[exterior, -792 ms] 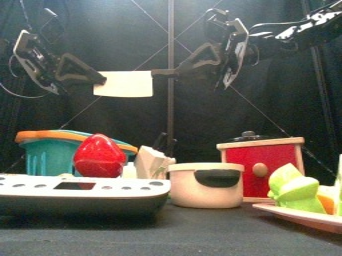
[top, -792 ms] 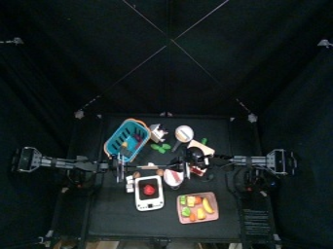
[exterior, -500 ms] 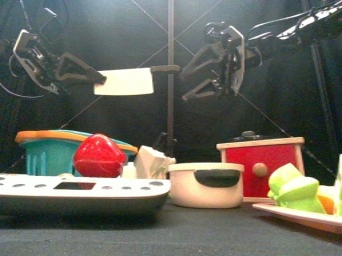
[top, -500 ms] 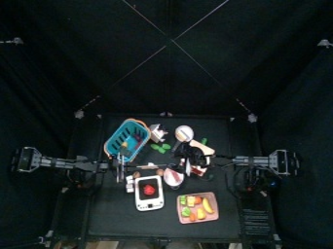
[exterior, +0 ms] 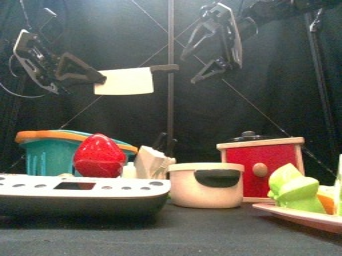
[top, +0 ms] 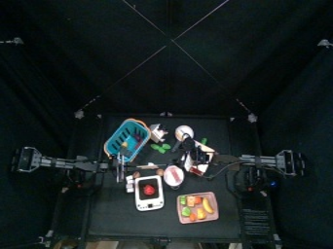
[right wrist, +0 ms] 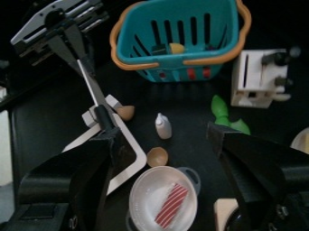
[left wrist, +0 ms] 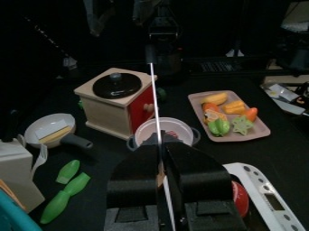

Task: Regrasp cleaver

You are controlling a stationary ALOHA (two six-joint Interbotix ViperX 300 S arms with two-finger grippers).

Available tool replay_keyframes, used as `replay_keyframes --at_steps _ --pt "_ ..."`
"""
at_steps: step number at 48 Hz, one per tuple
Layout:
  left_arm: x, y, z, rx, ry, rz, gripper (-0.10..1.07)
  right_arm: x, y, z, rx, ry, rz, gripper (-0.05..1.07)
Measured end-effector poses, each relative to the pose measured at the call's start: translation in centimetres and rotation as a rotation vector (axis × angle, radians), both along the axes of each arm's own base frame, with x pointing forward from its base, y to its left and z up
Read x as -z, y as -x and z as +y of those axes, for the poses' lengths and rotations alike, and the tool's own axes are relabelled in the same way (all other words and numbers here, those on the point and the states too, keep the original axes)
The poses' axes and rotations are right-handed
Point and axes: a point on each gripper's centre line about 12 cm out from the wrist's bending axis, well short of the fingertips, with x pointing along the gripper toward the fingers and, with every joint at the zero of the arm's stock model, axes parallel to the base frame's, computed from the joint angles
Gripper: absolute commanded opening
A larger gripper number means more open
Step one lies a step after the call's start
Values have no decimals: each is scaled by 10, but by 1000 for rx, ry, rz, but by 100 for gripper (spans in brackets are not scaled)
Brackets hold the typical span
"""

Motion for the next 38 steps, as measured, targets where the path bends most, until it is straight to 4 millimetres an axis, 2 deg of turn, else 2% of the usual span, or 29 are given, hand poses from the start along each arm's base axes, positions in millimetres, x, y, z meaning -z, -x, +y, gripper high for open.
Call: replay_keyframes --at_steps 13,32,38 --pt "0 0 0 0 2 0 37 5 -2 -1 -1 -18 55 103" --pt "0 0 0 -2 1 0 37 -23 -8 5 -140 8 40 103" --pt "0 0 1 -4 1 0 37 -19 -14 7 -187 35 -4 103"
